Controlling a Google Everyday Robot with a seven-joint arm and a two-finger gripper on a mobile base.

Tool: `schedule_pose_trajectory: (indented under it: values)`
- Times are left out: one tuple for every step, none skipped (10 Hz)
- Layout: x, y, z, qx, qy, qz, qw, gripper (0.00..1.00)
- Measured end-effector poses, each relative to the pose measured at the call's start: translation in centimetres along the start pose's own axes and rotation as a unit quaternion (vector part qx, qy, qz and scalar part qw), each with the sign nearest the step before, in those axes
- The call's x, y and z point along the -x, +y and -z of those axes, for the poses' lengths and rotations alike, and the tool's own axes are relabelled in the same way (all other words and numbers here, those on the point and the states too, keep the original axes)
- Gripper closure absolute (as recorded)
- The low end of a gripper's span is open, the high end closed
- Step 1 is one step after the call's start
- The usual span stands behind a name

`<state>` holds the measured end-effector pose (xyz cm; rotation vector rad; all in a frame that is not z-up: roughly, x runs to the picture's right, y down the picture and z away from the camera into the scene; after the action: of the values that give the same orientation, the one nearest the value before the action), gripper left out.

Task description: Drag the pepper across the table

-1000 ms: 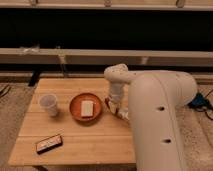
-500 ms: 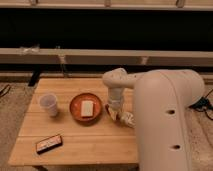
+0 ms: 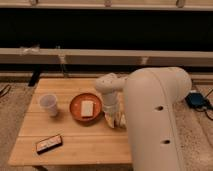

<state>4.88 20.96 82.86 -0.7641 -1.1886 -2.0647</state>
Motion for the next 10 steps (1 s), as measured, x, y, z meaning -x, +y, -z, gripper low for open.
schedule_pose_trajectory:
  values:
    - [0.3, -0.7, -0.1, -0.001, -0.004, 0.01, 0.9999, 1.0]
    - [0.5, -1.1, -0.1, -0.002, -0.005, 0.016, 0.9999, 1.0]
    - [0.8, -1.7, 0.1, -0.004, -0.003, 0.023, 0.9997, 1.0]
    - [1.2, -2.2, 0.2, -0.006, -0.002, 0.031, 0.9995, 1.0]
    - [1.5, -2.7, 0.2, -0.009, -0.002, 0.04, 0.9991, 0.98]
    - [1.7, -3.2, 0.3, -0.011, -0.003, 0.053, 0.9985, 0.92]
    - [1.8, -3.7, 0.4, -0.013, 0.0, 0.066, 0.9977, 0.84]
    - [2.0, -4.0, 0.5, -0.017, 0.003, 0.083, 0.9964, 0.7]
    - [2.0, -4.2, 0.6, -0.019, 0.005, 0.094, 0.9954, 0.61]
    - [2.0, -4.5, 0.7, -0.022, 0.008, 0.104, 0.9943, 0.52]
